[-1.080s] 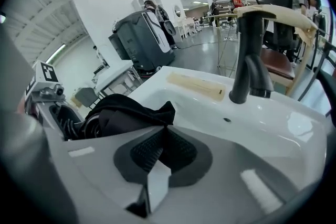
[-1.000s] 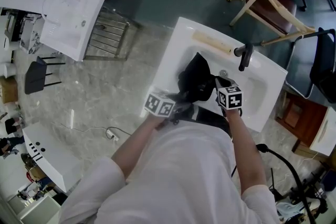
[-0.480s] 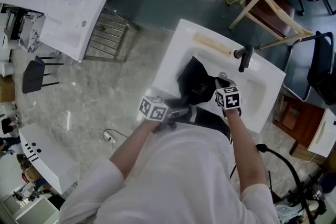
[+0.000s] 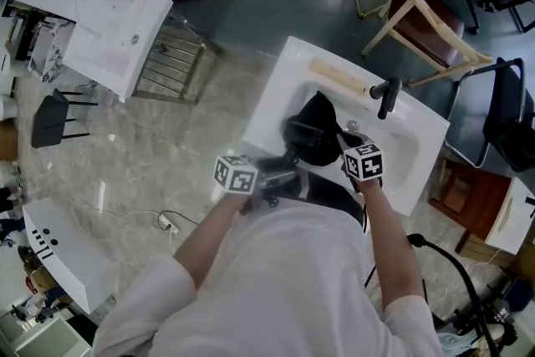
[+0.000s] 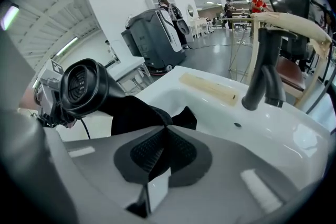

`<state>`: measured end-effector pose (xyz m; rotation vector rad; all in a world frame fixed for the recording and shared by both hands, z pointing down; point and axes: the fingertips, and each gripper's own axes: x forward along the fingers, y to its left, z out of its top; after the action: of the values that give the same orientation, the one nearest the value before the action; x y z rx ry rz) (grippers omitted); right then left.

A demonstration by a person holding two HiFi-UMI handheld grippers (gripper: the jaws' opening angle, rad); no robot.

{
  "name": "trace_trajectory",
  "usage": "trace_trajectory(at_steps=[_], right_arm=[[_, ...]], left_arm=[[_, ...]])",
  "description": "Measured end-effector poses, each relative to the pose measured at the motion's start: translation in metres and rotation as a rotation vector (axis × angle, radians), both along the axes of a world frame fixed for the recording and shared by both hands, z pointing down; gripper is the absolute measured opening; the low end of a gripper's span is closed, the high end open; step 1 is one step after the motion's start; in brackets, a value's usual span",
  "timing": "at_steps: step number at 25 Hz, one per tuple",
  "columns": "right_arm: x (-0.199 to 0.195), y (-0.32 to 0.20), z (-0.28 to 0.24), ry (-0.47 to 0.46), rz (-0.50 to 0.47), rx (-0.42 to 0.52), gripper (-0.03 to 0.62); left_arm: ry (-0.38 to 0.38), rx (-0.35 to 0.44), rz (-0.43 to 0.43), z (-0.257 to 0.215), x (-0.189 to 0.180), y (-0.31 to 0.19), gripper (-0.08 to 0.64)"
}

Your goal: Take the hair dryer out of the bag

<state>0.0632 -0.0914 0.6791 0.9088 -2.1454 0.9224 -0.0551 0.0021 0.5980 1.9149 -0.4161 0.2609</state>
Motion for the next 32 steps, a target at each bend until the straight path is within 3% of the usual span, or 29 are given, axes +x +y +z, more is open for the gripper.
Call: trace_trajectory(at_steps=[13,21,32], right_arm=[[-0.014,0.025,-0.027,-0.035,0.033,0.002,0.019],[-0.032,0.063,-0.049,-0.139,-0.001,-0.002,0.089],[0.031,0.093,-0.088,-0.224,0.203,0.074,0.077]], left_arm=[[-0.011,0.054,-0.03,-0.012,-0.018,-0.002,0.245],[-0.015,0.088,-0.051,-0.022,-0.019,-0.006,0.245],[0.018,0.104,-0.147,-0.048,0.007,0.006,0.245]])
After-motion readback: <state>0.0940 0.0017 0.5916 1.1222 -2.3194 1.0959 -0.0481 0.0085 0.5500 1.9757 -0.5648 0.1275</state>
